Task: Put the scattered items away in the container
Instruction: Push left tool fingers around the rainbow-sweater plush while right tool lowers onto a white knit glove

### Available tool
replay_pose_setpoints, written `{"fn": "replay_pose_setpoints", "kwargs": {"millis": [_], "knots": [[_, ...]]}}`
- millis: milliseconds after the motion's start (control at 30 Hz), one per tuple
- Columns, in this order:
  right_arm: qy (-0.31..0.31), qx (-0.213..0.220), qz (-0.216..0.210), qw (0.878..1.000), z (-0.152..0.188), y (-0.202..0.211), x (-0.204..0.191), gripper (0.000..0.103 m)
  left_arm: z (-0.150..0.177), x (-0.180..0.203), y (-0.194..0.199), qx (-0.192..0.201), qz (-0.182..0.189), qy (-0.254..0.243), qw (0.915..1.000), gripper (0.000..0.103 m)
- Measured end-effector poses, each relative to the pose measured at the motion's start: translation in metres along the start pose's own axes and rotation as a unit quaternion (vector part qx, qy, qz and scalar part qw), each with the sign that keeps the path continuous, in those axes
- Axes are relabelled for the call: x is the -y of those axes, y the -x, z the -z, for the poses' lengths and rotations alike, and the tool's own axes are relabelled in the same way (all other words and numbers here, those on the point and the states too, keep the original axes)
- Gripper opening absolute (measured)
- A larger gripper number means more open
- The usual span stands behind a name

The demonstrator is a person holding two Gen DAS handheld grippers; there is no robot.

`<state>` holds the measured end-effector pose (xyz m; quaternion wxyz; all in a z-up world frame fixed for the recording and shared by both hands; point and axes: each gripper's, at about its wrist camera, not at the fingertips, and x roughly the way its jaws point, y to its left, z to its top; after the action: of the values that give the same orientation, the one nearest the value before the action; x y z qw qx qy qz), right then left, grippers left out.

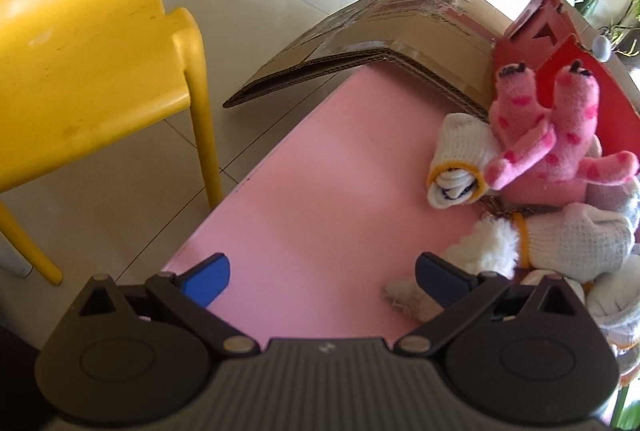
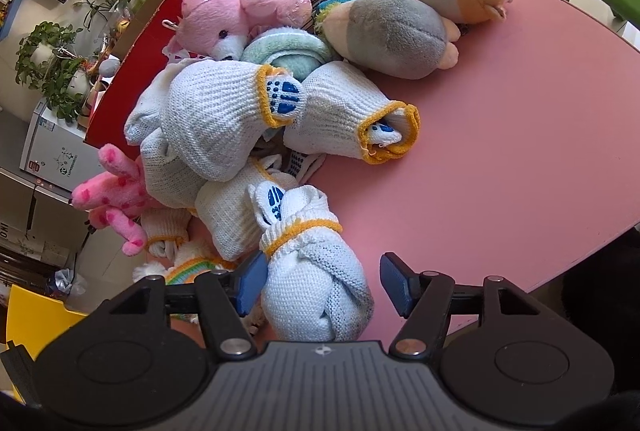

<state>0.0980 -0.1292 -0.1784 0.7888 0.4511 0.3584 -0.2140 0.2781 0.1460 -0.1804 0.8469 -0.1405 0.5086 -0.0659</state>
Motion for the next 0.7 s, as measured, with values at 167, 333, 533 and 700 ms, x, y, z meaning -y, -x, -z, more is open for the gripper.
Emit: {"fn": "replay_pose_setpoints", "kwargs": {"millis": [167, 333, 533, 700], "knots": [[0.006, -0.002, 0.000, 1.000, 0.002, -0.002, -0.002, 0.066, 0.002, 0.017, 0.012, -0.004, 0.047, -0.013, 0.9988, 0.103], [0.000, 0.001, 0.002, 1.000, 0.001, -0.001, 0.001, 0.068, 0.013, 0.032, 0.012, -0.015, 0.059, -0.023, 0.9979, 0.103], [-0.003, 0.000, 0.001, 1.000, 0.000, -0.001, 0.003, 0.069, 0.022, 0.048, 0.012, -0.024, 0.069, -0.035, 0.9967, 0.103], [-0.005, 0.000, 0.001, 1.000, 0.000, -0.003, 0.002, 0.070, 0.024, 0.060, 0.011, -0.024, 0.079, -0.055, 0.9951, 0.103]]}}
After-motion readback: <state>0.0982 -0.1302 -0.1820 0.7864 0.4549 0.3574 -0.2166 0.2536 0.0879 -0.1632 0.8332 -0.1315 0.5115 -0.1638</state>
